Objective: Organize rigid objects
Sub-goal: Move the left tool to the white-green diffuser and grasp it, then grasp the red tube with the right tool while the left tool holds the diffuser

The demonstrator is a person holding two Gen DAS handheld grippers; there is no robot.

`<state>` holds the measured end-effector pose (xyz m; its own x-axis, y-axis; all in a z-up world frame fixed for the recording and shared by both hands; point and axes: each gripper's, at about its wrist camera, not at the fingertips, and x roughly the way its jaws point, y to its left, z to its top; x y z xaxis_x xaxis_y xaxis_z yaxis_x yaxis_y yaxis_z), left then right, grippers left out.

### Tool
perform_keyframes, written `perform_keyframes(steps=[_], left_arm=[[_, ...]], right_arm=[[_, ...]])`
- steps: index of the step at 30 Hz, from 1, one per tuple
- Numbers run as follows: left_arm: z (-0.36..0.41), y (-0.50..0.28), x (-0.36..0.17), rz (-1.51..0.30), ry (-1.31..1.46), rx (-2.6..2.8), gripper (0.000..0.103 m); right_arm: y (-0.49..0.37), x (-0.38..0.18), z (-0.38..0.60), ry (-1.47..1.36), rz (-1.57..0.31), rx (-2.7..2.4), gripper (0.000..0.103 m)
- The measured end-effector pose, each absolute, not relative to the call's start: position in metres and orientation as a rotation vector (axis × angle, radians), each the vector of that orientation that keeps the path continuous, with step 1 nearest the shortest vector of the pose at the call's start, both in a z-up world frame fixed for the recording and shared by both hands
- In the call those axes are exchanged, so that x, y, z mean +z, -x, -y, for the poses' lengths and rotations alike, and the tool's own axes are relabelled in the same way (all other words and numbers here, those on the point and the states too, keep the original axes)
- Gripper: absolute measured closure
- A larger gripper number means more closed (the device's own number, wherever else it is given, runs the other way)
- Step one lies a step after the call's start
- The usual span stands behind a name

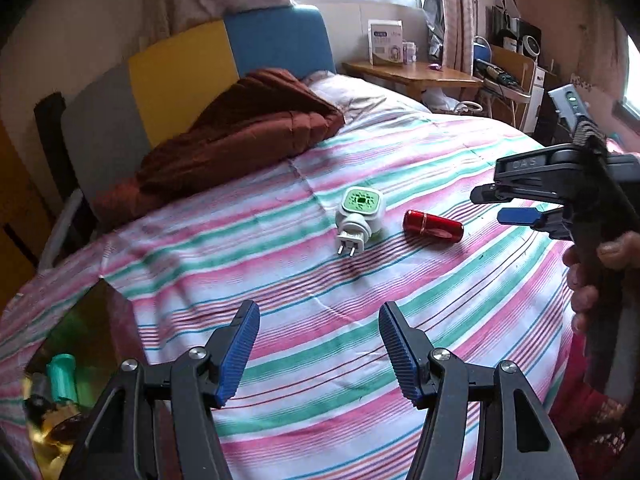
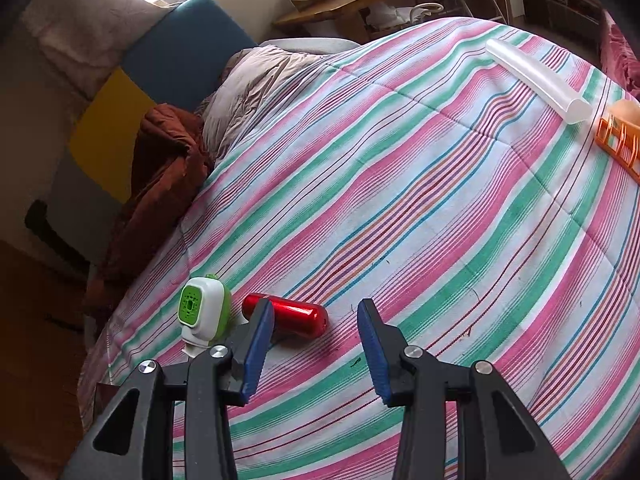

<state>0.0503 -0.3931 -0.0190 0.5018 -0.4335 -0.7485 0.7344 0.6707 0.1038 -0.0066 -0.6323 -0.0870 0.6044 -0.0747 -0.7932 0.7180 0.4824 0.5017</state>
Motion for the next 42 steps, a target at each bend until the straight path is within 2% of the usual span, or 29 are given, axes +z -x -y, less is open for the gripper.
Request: perform_keyframes(steps=[7, 10, 13, 15, 18, 23, 31, 32, 34, 35, 36, 42], left_arm=[[0.409, -0.082, -0.046, -0.913, -0.373, -0.756, 0.036], [0.419, -0.097, -0.049, -0.939, -0.355, -0.763, 0.032], [0.434, -0.106, -0.048, -0.922, -0.37, -0.79, 0.027], [0.446, -0.111, -0.046, -0.898, -0.39, -0.808, 0.019], [0.467, -0.12, -0.045, -0.883, -0.418, -0.842, 0.018], [0.501, -0.129, -0.051, -0.821, -0.511, -0.867, 0.009], [0.537, -0.15, -0.074, -0.819, -0.585, -0.844, 0.009], [0.539, -0.15, -0.076, -0.818, -0.587, -0.842, 0.009], [0.545, -0.156, -0.082, -0.846, -0.574, -0.842, 0.021], [0.546, -0.158, -0.084, -0.869, -0.559, -0.848, 0.04], [0.546, -0.161, -0.087, -0.9, -0.527, -0.85, 0.05], [0.513, -0.142, -0.089, -0.93, -0.433, -0.84, 0.05]], right_arm=[[0.013, -0.091, 0.637, -1.002, -0.78, -0.569, 0.059], [0.016, -0.092, 0.639, -1.026, -0.773, -0.572, 0.059], [0.017, -0.093, 0.641, -1.049, -0.772, -0.568, 0.059], [0.017, -0.095, 0.642, -1.067, -0.774, -0.563, 0.059], [0.019, -0.097, 0.643, -1.095, -0.777, -0.555, 0.059], [0.018, -0.096, 0.643, -1.108, -0.77, -0.543, 0.059], [0.016, -0.1, 0.642, -1.126, -0.781, -0.519, 0.059], [0.015, -0.1, 0.641, -1.126, -0.785, -0.517, 0.059], [0.012, -0.101, 0.64, -1.119, -0.793, -0.515, 0.059], [0.011, -0.1, 0.64, -1.114, -0.797, -0.518, 0.059], [0.011, -0.101, 0.64, -1.112, -0.798, -0.523, 0.059], [0.014, -0.105, 0.643, -1.125, -0.801, -0.544, 0.059]])
